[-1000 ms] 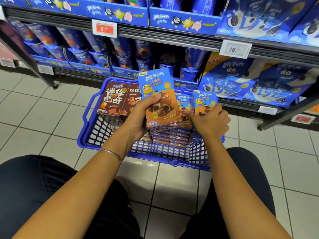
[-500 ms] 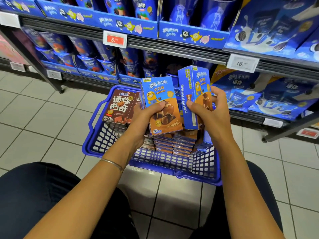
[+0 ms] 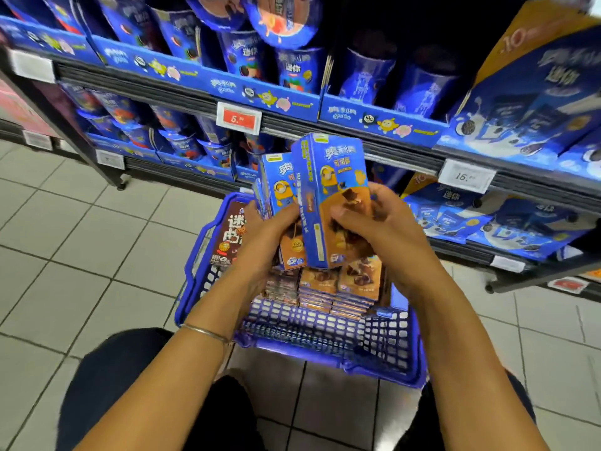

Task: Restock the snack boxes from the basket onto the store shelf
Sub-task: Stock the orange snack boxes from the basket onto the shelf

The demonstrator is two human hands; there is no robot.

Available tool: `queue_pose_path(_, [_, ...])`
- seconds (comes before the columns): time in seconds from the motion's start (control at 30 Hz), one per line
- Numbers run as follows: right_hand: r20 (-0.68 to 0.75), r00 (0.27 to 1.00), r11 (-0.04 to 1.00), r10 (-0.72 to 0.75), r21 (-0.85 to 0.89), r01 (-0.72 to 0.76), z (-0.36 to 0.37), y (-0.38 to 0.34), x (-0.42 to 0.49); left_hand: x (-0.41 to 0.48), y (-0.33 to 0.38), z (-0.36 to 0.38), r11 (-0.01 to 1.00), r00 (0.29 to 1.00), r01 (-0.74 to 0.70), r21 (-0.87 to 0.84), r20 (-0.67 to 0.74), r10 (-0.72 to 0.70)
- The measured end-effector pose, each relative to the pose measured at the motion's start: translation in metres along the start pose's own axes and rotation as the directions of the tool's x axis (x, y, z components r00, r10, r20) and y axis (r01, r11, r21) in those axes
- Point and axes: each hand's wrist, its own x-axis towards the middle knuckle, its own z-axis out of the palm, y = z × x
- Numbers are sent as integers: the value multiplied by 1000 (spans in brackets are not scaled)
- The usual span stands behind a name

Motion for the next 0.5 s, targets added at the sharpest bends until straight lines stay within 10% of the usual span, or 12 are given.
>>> queue_pose_path(0.5, [95, 995, 972, 12, 233, -34, -27, -388, -145, -166, 390, 96, 997, 997, -56, 45, 61, 53])
